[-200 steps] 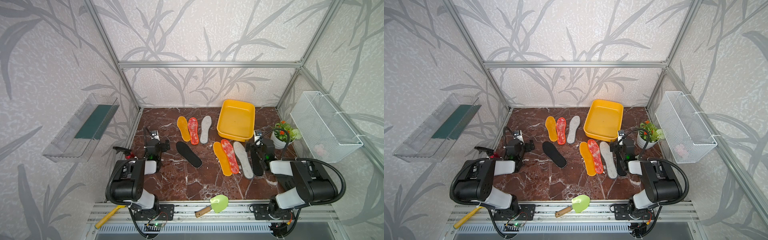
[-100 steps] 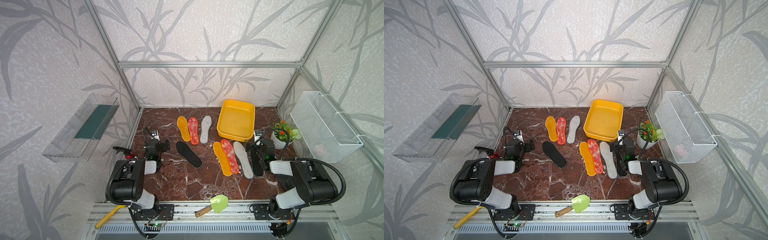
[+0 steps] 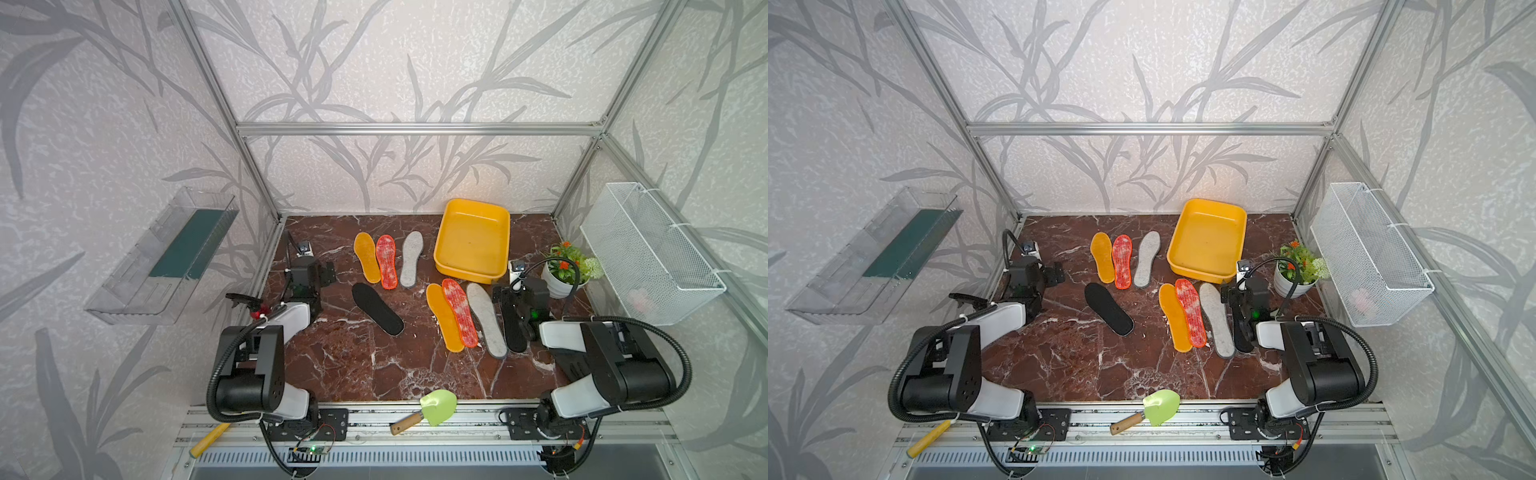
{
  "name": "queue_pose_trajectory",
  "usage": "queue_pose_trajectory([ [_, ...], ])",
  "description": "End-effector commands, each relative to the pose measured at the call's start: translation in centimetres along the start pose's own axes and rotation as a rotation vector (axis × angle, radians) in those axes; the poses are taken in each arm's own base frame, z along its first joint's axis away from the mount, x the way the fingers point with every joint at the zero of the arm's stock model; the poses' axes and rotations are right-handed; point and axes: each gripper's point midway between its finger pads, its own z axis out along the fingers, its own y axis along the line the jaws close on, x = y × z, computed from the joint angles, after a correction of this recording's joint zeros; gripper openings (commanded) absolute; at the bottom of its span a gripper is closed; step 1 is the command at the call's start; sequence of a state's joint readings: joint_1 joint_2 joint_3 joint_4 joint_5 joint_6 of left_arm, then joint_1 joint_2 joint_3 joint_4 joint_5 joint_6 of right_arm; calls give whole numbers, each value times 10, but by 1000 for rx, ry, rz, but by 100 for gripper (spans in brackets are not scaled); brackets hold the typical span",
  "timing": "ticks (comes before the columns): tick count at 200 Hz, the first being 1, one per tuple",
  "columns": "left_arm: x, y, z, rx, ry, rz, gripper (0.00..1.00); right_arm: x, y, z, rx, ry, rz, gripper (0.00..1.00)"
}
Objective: Put the insoles into the storage box
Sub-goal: Pick up the insole from the center of the board.
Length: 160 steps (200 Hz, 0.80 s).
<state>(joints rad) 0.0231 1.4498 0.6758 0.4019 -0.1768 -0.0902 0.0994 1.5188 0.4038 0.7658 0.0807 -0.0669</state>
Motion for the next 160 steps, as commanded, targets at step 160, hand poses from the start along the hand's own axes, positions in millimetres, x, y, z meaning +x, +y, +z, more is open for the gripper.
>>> queue_pose_trajectory([
  [160,25,-91,-18,-2,593,-254,99,-106,83,-96,-370,442,148,89],
])
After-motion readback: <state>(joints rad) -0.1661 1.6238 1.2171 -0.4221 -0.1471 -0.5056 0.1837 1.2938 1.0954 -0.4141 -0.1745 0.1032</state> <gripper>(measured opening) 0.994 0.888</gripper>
